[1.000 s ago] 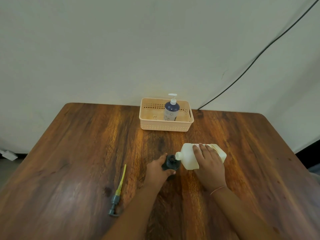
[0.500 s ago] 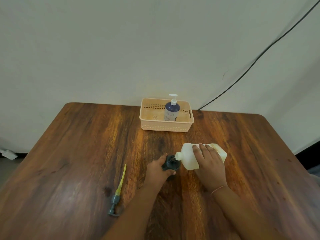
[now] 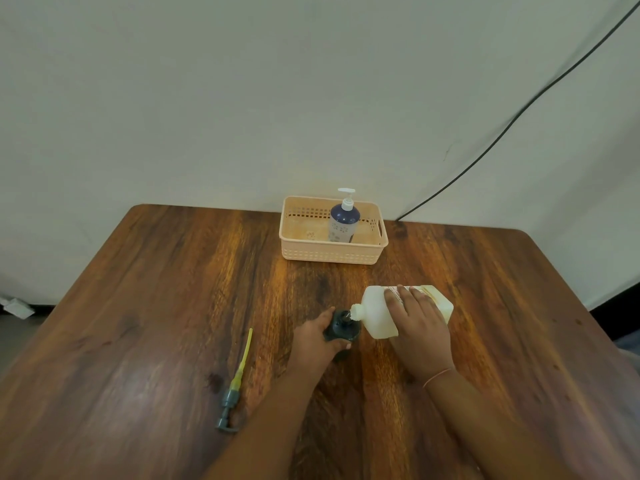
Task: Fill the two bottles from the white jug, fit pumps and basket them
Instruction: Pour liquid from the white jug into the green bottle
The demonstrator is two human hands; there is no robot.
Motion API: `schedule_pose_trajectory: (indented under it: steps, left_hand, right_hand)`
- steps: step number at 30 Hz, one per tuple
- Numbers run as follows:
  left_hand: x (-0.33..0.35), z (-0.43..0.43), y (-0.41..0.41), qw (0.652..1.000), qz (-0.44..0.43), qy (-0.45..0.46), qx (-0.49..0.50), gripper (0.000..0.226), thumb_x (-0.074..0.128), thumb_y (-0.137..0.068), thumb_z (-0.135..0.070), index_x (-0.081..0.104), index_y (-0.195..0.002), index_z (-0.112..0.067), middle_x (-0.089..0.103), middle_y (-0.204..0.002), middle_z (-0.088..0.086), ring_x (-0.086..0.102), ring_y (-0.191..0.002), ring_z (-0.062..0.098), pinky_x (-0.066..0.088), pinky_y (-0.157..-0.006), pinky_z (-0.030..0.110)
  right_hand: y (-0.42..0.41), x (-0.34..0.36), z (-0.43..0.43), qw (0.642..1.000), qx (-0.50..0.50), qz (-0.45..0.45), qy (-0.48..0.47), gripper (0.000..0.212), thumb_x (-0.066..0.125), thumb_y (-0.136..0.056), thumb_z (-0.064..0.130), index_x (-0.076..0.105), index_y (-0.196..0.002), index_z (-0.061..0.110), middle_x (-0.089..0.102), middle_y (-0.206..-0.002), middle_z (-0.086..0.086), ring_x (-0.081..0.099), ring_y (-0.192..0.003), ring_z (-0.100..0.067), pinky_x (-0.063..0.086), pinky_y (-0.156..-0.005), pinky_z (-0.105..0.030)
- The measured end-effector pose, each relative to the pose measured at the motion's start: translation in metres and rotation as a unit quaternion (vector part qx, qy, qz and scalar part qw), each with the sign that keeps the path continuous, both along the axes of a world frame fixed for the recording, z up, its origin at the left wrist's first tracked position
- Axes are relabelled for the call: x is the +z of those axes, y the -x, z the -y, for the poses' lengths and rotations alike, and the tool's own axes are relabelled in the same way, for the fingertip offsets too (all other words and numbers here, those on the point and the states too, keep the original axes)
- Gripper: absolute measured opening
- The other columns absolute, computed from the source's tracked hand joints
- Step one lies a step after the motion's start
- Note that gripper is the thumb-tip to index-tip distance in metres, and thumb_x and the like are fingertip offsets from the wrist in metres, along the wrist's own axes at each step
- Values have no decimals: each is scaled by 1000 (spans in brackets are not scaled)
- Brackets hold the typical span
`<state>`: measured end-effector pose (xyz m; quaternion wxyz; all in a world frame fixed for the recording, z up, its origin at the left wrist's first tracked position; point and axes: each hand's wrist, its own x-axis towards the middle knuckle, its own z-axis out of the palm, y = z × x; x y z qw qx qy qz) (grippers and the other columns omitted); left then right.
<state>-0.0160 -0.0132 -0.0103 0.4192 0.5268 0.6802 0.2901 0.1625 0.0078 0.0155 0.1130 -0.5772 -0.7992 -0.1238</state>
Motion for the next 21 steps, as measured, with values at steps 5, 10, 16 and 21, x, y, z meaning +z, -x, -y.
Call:
schedule_pose_trajectory:
  steps: [5,10,16,21]
  left_hand:
    - [-1,-1,0,1000,5,1,3,76,75,-73,-17,37,-139,-16,55,-135,2,50,-124,17,37,-107,32]
    - [-1,-1,-1,1000,6,5,6,75,75,-74,-16,38,-139,-18,56,-133,2,51,-122,17,39,-107,34]
    - [-2,-1,0,1000,10,3,7,75,75,-73,-17,38,-139,-18,56,-134,2,50,-124,18,38,-108,35]
    - [-2,-1,1,1000,6,1,1,75,75,-74,-17,37,-139,-18,54,-136,2,48,-126,18,35,-109,34]
  right_hand:
    - [0,0,-2,1000,4,6,-8,78,91,-46,19,56,-116,12,66,-116,-16,63,-105,-36,49,-88,-50]
    - [-2,-3,-3,1000,5,5,-11,78,90,-48,18,55,-117,11,65,-117,-17,62,-106,-36,49,-88,-51]
    - [-2,-10,-1,1000,-4,-20,-3,80,91,-48,21,56,-119,9,65,-118,-18,62,-107,-36,49,-87,-52]
    - [-1,-22,3,993,-35,-106,31,82,90,-50,25,53,-121,7,63,-119,-16,61,-108,-34,52,-84,-50]
